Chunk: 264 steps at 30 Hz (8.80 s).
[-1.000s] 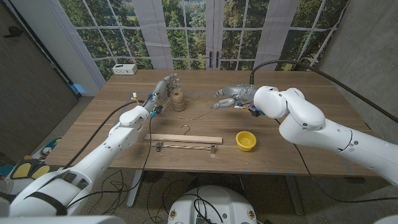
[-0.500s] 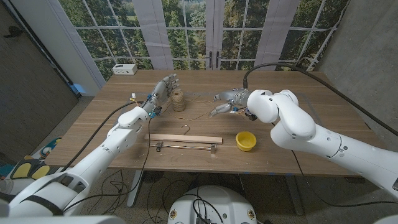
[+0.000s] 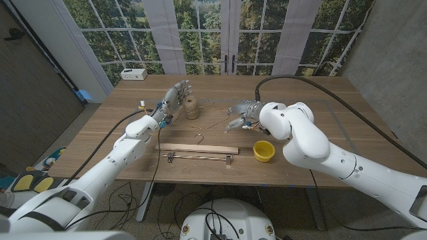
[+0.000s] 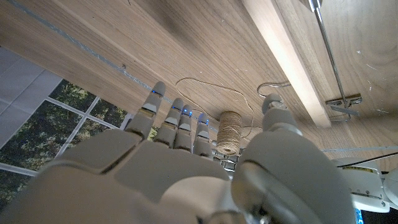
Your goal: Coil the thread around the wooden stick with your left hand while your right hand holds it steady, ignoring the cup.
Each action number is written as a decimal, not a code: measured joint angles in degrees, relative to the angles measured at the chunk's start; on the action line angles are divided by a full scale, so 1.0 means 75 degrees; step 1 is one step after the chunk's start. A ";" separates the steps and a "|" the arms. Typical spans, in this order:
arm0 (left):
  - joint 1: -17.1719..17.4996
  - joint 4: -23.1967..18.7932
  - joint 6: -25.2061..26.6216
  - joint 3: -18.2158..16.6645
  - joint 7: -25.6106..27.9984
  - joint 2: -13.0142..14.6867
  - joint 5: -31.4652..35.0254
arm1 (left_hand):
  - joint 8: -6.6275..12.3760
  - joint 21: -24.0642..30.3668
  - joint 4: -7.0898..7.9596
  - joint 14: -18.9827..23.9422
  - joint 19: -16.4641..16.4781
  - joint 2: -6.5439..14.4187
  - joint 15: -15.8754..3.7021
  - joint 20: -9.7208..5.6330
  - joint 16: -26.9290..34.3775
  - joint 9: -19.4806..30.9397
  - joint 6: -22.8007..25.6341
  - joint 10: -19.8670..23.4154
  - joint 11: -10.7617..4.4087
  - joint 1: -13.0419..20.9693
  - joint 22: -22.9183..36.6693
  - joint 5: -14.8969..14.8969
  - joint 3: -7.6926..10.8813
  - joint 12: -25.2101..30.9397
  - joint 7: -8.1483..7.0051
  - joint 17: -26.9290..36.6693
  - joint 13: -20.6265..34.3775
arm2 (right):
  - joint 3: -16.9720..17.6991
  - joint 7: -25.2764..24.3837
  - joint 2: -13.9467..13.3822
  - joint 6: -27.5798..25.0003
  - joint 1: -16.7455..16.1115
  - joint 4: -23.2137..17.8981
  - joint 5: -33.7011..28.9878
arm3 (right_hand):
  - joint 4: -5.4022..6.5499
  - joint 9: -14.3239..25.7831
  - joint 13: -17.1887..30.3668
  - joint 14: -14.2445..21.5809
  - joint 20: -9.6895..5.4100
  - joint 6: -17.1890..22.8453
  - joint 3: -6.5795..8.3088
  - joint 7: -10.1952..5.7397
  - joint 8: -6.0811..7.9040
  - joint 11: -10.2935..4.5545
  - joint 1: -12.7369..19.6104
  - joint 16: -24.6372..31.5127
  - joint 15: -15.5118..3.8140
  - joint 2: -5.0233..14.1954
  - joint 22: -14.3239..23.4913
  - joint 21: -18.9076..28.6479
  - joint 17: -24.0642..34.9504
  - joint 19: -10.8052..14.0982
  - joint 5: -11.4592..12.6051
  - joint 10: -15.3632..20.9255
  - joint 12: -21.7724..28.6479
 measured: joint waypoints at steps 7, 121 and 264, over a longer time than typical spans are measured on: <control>0.0006 0.0028 0.0000 -0.0006 -0.0048 0.0012 -0.0021 | 0.0000 0.0000 0.0000 0.0000 0.0000 0.0000 0.0000 0.0000 0.0000 0.0000 0.0000 0.0000 0.0000 0.0000 0.0000 0.0000 0.0000 0.0000 0.0000 0.0000 0.0000 | 0.0144 0.0127 0.0375 0.0432 -0.0408 0.0158 -0.0698 | -0.0032 0.0000 0.0000 0.0050 -0.0041 0.0232 -0.0032 -0.0092 0.0058 -0.0058 0.0356 0.0000 -0.0025 -0.0157 0.0000 0.0025 0.0002 0.0125 0.0091 0.0164 0.0054; -0.0214 0.0234 0.0288 0.0160 -0.0508 0.0032 -0.0033 | 0.0000 -0.0129 0.0030 -0.0002 0.0043 0.0042 -0.0002 0.0043 -0.0039 0.0000 -0.0001 0.0040 0.0042 -0.0099 0.0036 0.0000 -0.0030 -0.0058 0.0001 -0.0001 -0.0002 | 0.0375 -0.1794 0.2262 0.1746 -0.2672 0.2627 -0.4270 | -0.0104 0.0118 0.0477 0.2456 -0.0749 0.2947 -0.0397 -0.1003 0.0679 -0.0845 0.4405 0.1242 -0.0140 0.1005 0.0139 0.0562 0.1449 0.1214 0.0882 0.2506 0.1252; 0.0344 -0.1277 0.0618 0.0692 0.2130 0.1172 0.3228 | 0.0348 -0.0182 -0.2220 0.1200 0.1724 -0.1789 -0.1280 -0.1255 0.0111 0.0074 0.1247 0.1121 -0.0627 0.4306 -0.0017 0.0365 -0.0531 0.0178 0.0424 -0.0018 0.0108 | 0.1373 -1.2313 0.1536 -0.1240 -0.3542 0.2997 0.0138 | 0.0284 0.0162 0.1480 0.5253 -0.1106 0.5280 -0.0712 -0.0175 0.1937 -0.0290 0.5568 0.2394 0.0312 0.0336 0.0541 0.3929 0.4064 0.1972 -0.0084 0.5390 0.2710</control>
